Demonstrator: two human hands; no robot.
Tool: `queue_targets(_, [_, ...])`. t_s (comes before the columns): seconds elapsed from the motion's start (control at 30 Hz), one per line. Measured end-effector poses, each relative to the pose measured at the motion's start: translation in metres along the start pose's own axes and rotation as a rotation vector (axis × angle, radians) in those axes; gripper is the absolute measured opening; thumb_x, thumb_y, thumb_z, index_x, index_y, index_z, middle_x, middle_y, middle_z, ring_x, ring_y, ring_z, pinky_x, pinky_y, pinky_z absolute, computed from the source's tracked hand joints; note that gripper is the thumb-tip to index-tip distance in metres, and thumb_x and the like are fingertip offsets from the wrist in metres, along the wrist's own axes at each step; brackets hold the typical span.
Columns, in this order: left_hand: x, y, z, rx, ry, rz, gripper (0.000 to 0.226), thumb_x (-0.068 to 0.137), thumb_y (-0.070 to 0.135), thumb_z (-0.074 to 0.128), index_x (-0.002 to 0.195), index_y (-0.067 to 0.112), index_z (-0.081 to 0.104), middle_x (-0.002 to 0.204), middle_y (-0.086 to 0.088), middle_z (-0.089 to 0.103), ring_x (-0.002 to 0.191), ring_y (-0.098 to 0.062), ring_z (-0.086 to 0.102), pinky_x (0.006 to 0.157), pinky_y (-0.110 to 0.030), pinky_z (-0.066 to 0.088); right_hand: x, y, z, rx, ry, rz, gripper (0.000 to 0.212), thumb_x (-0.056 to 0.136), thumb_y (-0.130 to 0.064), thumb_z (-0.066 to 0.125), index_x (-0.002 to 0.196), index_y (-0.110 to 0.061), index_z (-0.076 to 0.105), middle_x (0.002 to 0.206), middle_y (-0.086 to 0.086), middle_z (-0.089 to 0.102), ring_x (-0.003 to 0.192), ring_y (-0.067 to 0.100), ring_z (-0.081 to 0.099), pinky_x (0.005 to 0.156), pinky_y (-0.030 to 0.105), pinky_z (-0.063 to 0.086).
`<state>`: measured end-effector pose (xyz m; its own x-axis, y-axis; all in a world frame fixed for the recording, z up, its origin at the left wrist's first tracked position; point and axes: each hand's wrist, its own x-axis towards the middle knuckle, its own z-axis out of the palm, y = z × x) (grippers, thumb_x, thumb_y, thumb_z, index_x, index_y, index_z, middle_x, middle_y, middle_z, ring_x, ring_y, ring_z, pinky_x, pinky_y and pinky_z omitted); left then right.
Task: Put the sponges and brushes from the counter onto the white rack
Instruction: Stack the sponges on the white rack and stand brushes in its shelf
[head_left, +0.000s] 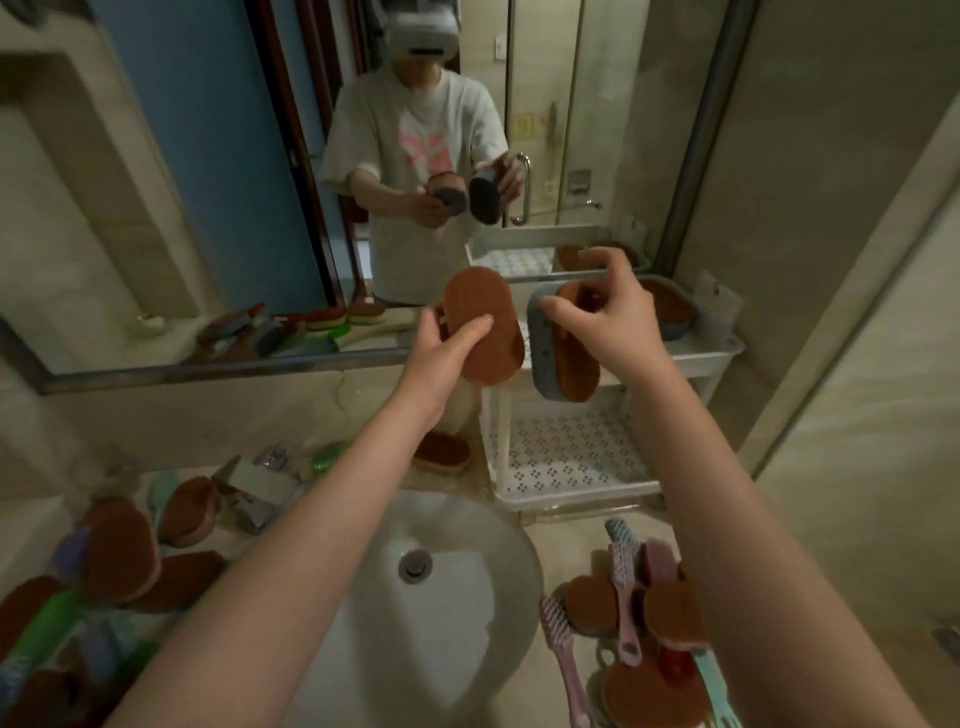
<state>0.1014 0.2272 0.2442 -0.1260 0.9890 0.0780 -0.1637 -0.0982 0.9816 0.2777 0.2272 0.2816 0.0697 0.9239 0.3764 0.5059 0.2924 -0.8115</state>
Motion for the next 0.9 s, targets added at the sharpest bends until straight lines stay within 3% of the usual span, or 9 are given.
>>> queue_targets(0.17, [0.042, 0.014, 0.012, 0.104, 0.023, -0.009, 0.045, 0.084, 0.033, 0.066, 0.122, 0.022, 0.043, 0.116, 0.001, 0.057, 0.107, -0.019, 0.058, 0.093, -0.038, 0.049, 0.059, 0.0, 0.008, -0.084, 0.089, 0.057, 0.068, 0.08, -0.046, 0.068, 0.134, -0.023, 0.035, 0.122, 0.006, 0.056, 0.106, 0.026, 0.056, 0.087, 0.039, 0.05])
queue_targets(0.4, [0.074, 0.004, 0.015, 0.185, 0.104, -0.046, 0.066, 0.086, 0.035, 0.063, 0.14, 0.021, 0.027, 0.131, -0.003, 0.048, 0.11, -0.019, 0.051, 0.086, -0.034, 0.045, 0.101, 0.037, 0.044, -0.54, -0.004, 0.062, 0.062, 0.086, -0.041, 0.063, 0.133, -0.012, 0.034, 0.119, 0.011, 0.06, 0.105, 0.031, 0.061, 0.075, 0.037, 0.047])
queue_targets(0.63, [0.082, -0.008, 0.015, 0.197, 0.111, -0.064, 0.062, 0.089, 0.031, 0.061, 0.14, 0.022, 0.028, 0.131, -0.002, 0.047, 0.109, -0.017, 0.05, 0.086, -0.033, 0.045, 0.106, 0.056, 0.054, -0.694, -0.086, -0.012, 0.049, 0.09, -0.044, 0.057, 0.124, -0.012, 0.044, 0.111, 0.008, 0.062, 0.095, 0.028, 0.062, 0.063, 0.032, 0.04])
queue_targets(0.73, [0.086, -0.009, 0.016, 0.211, 0.11, -0.064, 0.058, 0.09, 0.031, 0.059, 0.139, 0.02, 0.031, 0.129, -0.001, 0.048, 0.108, -0.015, 0.049, 0.088, -0.032, 0.043, 0.091, 0.057, 0.041, -0.623, -0.082, -0.112, 0.036, 0.09, -0.043, 0.057, 0.113, -0.015, 0.057, 0.106, 0.002, 0.06, 0.093, 0.023, 0.06, 0.066, 0.033, 0.046])
queue_targets(0.9, [0.099, -0.009, 0.022, 0.228, 0.139, -0.058, 0.049, 0.093, 0.034, 0.052, 0.137, 0.017, 0.038, 0.131, -0.003, 0.051, 0.106, -0.015, 0.05, 0.088, -0.03, 0.042, 0.066, 0.074, 0.032, -0.653, -0.357, -0.264, 0.034, 0.082, -0.034, 0.065, 0.116, -0.027, 0.064, 0.115, -0.003, 0.066, 0.104, 0.02, 0.06, 0.085, 0.038, 0.05])
